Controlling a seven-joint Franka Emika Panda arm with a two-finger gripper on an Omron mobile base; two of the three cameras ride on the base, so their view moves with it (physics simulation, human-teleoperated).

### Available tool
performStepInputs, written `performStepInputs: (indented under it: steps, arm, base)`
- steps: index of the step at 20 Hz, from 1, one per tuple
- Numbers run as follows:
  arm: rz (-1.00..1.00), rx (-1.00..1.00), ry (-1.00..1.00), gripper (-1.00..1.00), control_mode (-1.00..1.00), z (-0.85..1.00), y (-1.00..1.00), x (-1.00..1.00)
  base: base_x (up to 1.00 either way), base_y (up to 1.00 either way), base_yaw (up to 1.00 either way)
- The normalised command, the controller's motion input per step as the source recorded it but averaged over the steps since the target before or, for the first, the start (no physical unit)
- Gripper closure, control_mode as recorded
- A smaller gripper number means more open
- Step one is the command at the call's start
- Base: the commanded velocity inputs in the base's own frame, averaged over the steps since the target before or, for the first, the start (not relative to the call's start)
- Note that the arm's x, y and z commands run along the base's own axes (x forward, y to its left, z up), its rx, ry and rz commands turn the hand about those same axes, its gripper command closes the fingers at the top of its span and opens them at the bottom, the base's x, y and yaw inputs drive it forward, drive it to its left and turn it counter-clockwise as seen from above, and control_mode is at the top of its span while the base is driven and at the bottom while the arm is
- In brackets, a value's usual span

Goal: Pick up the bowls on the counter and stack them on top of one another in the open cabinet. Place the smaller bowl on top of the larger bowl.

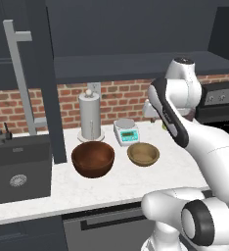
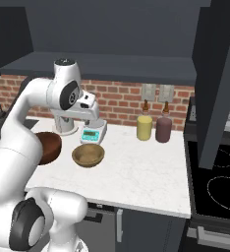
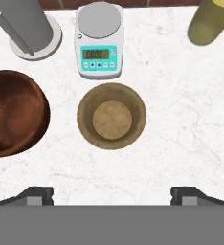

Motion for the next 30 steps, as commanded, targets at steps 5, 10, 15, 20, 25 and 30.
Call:
performStepInputs:
  steps: [5,10,15,20,25,30]
  arm:
    - [-0.09,0.05,0.09,-1.0,-1.0,-0.95,-0.19,0.13]
    - [-0.05,0.01,0.08,-1.0,-1.0,-0.94,-0.39,0.22]
    - [-0.03,0.0,0.01,-1.0,-1.0,-0.82,-0.31,0.17]
    - [-0.03,0.0,0.0,-1.0,-1.0,-0.57,-0.01,0.46]
    - [-0.02,0.0,0.0,-1.0,-1.0,-0.25,0.0,0.27]
    - [-0.03,0.0,0.0,-1.0,-1.0,-0.31,0.0,0.36]
  base:
    - [0.0,0.0,0.0]
    - [0.0,0.0,0.0]
    - [0.0,0.0,0.0]
    - [0.0,0.0,0.0]
    - [0.0,0.0,0.0]
    - [0.0,0.0,0.0]
